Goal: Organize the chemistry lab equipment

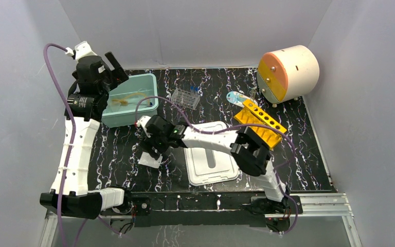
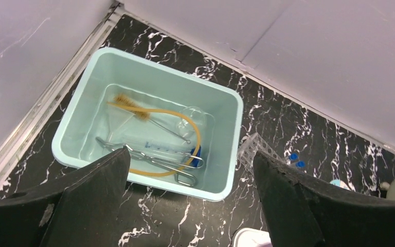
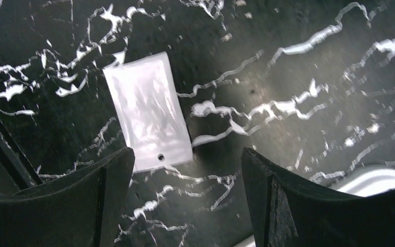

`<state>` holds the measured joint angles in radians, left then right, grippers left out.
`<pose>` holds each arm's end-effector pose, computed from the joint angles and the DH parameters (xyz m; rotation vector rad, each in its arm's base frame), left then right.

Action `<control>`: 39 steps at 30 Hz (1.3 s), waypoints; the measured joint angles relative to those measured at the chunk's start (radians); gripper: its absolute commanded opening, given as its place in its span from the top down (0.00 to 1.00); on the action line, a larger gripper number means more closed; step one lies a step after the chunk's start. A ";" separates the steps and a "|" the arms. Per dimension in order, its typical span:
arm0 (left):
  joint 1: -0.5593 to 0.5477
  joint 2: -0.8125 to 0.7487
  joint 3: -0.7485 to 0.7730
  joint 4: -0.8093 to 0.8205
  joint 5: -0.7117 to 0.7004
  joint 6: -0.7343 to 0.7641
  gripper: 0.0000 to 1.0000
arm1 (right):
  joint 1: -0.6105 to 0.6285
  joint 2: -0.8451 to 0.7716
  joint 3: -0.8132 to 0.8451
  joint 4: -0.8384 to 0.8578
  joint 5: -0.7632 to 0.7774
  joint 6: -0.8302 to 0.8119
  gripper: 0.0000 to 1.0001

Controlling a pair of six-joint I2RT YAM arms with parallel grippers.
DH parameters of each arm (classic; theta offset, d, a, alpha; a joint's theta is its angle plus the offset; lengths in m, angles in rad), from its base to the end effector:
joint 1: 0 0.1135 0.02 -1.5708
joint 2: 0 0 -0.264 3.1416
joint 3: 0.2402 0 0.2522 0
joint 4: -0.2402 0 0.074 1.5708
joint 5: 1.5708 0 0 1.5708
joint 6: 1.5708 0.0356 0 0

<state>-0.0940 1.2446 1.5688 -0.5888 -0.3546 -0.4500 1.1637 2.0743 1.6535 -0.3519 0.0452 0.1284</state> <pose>0.2522 -0.0114 0.4704 -0.5622 1.7299 -0.0594 0.1891 0.4346 0.2230 -1.1765 2.1126 0.5702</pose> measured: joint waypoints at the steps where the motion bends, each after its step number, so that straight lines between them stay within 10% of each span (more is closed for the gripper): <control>1: -0.014 -0.005 0.005 0.006 -0.002 0.019 0.09 | 0.006 0.027 0.035 -0.010 -0.007 -0.005 0.16; 13: -0.134 -0.024 0.016 0.013 -0.119 0.102 0.05 | 0.030 0.286 0.327 -0.185 -0.025 -0.039 0.25; 33: -0.148 -0.023 0.015 0.021 -0.151 0.075 0.04 | 0.043 0.323 0.387 -0.241 0.021 -0.052 0.97; 39: -0.148 -0.024 -0.010 0.027 -0.127 0.051 0.04 | 0.040 0.267 0.285 -0.181 0.050 -0.028 1.00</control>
<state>-0.2417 1.2209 1.5585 -0.5613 -0.4816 -0.3985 1.2041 2.3413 1.9381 -0.5331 0.0956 0.1001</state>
